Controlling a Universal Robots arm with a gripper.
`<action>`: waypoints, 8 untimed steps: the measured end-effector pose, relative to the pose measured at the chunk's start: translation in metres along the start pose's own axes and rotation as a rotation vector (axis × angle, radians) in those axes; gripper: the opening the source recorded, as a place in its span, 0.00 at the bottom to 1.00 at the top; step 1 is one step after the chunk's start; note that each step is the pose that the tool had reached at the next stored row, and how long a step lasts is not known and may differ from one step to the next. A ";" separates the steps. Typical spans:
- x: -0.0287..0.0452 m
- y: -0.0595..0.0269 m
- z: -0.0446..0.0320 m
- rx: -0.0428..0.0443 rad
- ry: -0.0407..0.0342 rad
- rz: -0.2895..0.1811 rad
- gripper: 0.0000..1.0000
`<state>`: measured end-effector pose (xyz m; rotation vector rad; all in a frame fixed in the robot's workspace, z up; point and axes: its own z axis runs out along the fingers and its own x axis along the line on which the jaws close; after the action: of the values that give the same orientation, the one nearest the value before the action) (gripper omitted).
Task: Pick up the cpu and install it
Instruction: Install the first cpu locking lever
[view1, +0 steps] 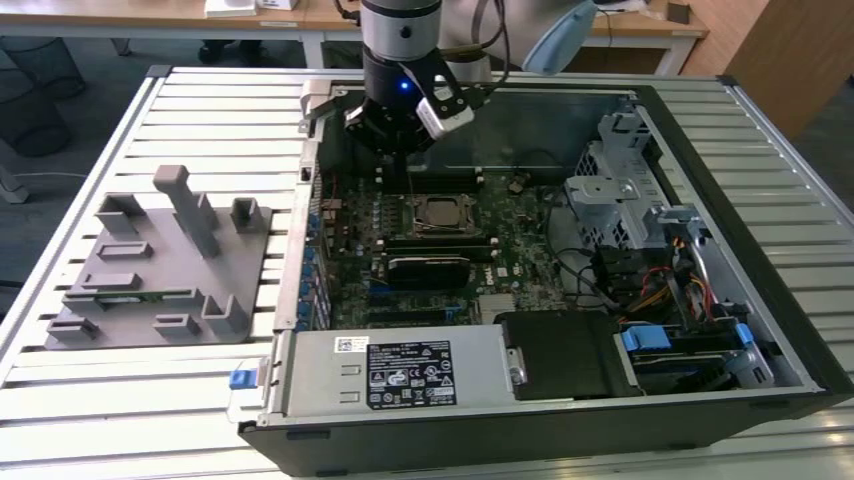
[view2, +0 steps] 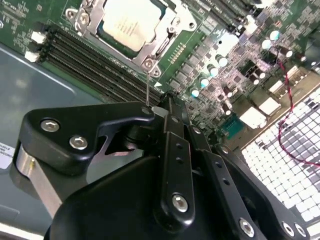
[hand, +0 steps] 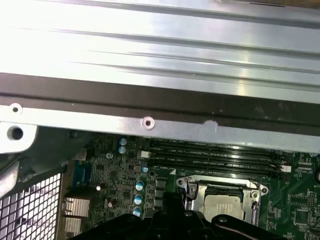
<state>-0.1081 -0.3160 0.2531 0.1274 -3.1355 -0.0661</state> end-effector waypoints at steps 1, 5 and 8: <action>0.0000 0.0000 0.0000 -0.0001 0.0000 0.000 0.11; -0.0003 0.0002 0.0000 -0.0001 0.0000 0.000 0.11; -0.0043 -0.0002 0.0000 -0.0002 0.0002 0.000 0.11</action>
<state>-0.1038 -0.3158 0.2531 0.1273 -3.1354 -0.0663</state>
